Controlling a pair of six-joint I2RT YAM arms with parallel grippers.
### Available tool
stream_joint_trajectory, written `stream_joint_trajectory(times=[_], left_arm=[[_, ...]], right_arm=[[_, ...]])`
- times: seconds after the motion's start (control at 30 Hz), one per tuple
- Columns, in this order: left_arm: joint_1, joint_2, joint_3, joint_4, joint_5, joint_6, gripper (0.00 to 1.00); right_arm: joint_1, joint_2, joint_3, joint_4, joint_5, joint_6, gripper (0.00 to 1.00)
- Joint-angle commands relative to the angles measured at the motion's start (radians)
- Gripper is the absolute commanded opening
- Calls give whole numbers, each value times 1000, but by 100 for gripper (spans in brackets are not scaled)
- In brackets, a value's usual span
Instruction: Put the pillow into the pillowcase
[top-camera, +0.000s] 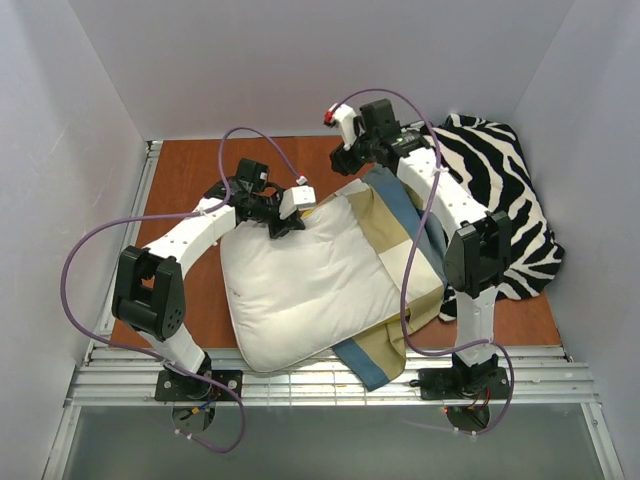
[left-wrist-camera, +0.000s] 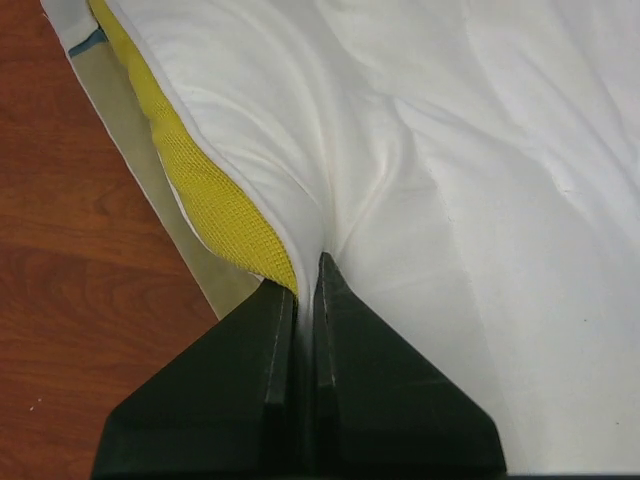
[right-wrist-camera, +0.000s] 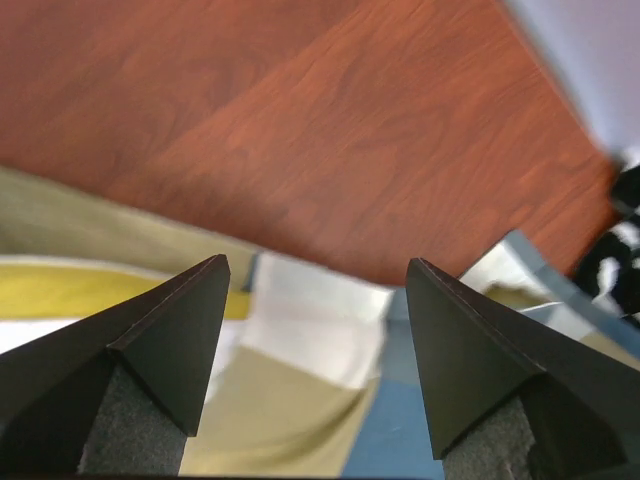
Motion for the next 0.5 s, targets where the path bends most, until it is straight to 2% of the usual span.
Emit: stream_joint_trajectory(times=[0.0, 0.1, 0.33, 0.47], left_arm=[[-22, -13, -11, 37, -1, -18, 0], [-27, -32, -9, 40, 11, -19, 0], [-50, -52, -11, 43, 27, -10, 0], [-59, -70, -26, 48, 12, -10, 0]], right_arm=[[80, -48, -113, -57, 112, -89, 67], [102, -68, -187, -76, 180, -120, 68], [97, 52, -167, -99, 289, -124, 73], [86, 98, -153, -110, 355, -107, 68]])
